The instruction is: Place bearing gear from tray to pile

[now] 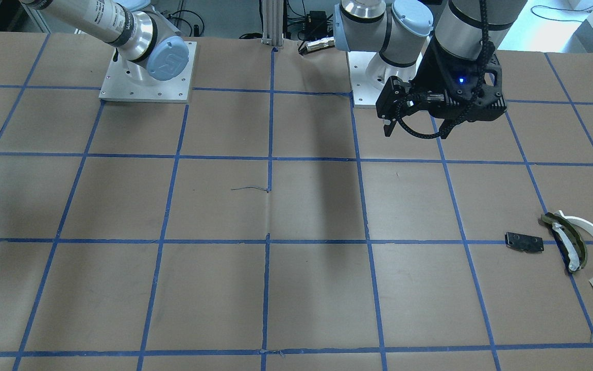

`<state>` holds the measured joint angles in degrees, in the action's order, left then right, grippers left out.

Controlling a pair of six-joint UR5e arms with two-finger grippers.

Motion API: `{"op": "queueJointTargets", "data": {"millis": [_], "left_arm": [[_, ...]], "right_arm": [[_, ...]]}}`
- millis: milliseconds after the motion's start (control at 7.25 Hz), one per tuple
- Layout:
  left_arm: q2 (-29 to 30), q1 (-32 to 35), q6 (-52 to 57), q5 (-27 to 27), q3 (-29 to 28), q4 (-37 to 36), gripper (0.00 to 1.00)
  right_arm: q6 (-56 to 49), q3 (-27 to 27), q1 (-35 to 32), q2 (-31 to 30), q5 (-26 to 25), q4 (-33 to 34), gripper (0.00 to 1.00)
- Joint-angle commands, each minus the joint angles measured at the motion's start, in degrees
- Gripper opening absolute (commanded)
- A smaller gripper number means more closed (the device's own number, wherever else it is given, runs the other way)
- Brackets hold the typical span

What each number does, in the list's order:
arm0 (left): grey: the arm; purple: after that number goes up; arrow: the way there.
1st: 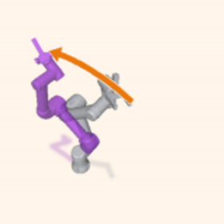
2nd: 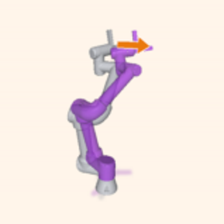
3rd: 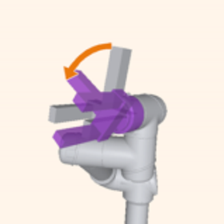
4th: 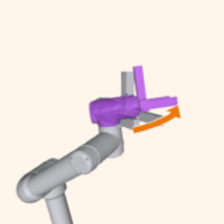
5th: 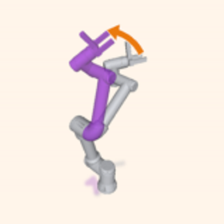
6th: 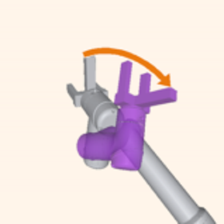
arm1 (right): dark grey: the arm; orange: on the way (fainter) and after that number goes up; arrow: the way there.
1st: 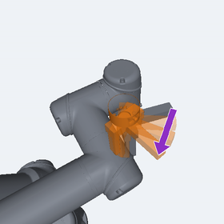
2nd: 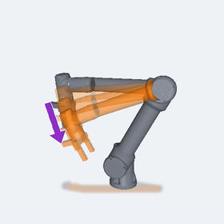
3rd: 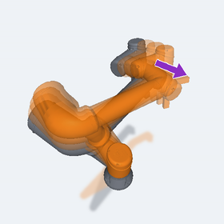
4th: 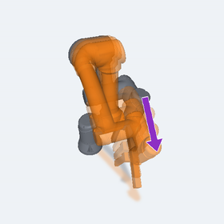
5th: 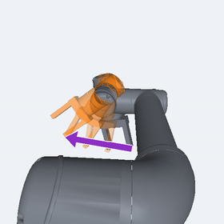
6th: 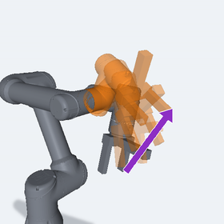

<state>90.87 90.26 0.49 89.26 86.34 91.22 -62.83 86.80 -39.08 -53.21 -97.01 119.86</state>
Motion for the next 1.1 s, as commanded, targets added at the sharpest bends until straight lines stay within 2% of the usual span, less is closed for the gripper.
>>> {"op": "queueJointTargets", "data": {"millis": [0,552,828,966], "left_arm": [[-0.2,0.0,-0.6,-0.1,0.4,-0.2,1.0],[-0.1,-0.1,0.0,0.0,0.3,-0.4,1.0],[-0.1,-0.1,-0.1,0.0,0.2,-0.4,1.0],[-0.2,-0.1,-0.1,0.0,0.2,-0.5,1.0]], "right_arm": [[-1.8,0.2,0.5,0.1,-0.5,0.1,0.58],[-1.7,0.1,0.6,0.2,-0.7,0.1,0.04],[-1.1,-0.5,0.5,-1.4,-0.7,-0.5,0.0],[1.5,-0.3,-0.4,-5.8,-0.5,-2.7,0.0]]}}
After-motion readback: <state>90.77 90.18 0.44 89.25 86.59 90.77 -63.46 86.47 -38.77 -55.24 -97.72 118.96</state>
